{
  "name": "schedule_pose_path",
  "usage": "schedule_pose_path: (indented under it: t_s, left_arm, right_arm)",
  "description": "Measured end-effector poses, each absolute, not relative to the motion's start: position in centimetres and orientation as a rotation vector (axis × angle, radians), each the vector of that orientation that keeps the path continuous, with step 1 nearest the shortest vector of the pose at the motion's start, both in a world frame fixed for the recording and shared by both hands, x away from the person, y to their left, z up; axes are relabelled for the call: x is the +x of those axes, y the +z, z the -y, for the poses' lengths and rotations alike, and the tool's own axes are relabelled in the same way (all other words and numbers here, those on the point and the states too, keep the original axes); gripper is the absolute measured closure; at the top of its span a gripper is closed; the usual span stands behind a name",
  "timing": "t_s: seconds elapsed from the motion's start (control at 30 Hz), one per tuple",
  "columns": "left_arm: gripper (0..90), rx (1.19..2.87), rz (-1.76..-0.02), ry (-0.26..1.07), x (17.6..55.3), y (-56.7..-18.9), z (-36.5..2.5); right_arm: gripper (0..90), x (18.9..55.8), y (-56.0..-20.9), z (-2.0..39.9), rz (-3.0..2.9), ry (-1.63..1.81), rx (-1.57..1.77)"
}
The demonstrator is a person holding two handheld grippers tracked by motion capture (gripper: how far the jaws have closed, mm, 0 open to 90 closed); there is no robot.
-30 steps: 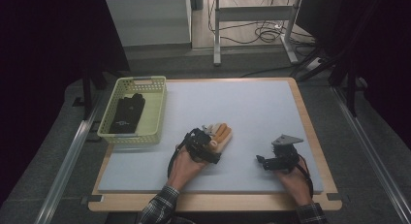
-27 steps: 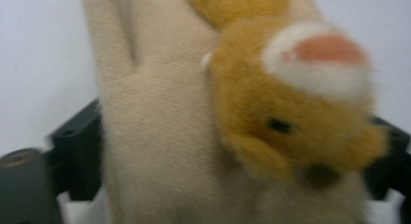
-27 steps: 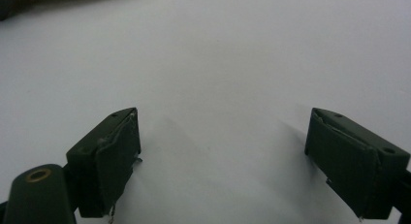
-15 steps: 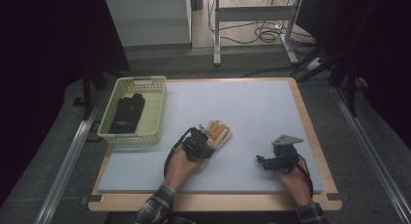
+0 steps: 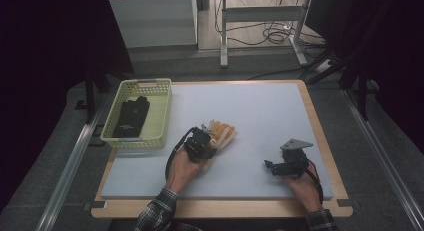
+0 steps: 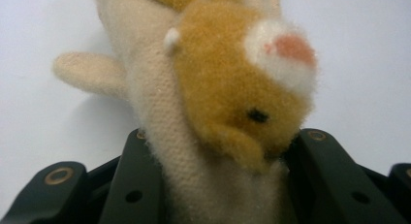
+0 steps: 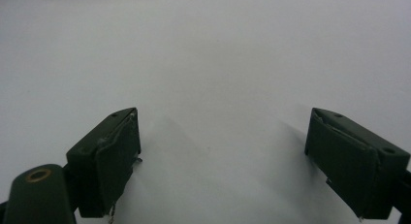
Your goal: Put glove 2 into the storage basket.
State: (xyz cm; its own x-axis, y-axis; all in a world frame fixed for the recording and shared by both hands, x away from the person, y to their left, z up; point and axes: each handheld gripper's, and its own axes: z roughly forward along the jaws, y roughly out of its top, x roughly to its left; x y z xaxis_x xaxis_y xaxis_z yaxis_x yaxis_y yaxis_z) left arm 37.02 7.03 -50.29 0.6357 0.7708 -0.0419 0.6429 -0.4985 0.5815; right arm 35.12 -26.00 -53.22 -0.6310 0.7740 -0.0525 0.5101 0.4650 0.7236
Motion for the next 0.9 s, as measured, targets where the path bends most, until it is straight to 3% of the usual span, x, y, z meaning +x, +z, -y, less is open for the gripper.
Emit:
schedule_pose_path:
  t_s: [0.47,0.9]
  left_arm:
    - [60.7,2.266,-1.199,0.380,38.8,-46.7,-9.3]
    - [60.2,2.200,-1.336,0.465,41.1,-43.2,-14.5]
  right_arm:
    - [12.2,35.1,-53.2,26.0,-2.344,0.971,1.080]
    - [12.2,35.1,-53.2,26.0,-2.343,0.971,1.077]
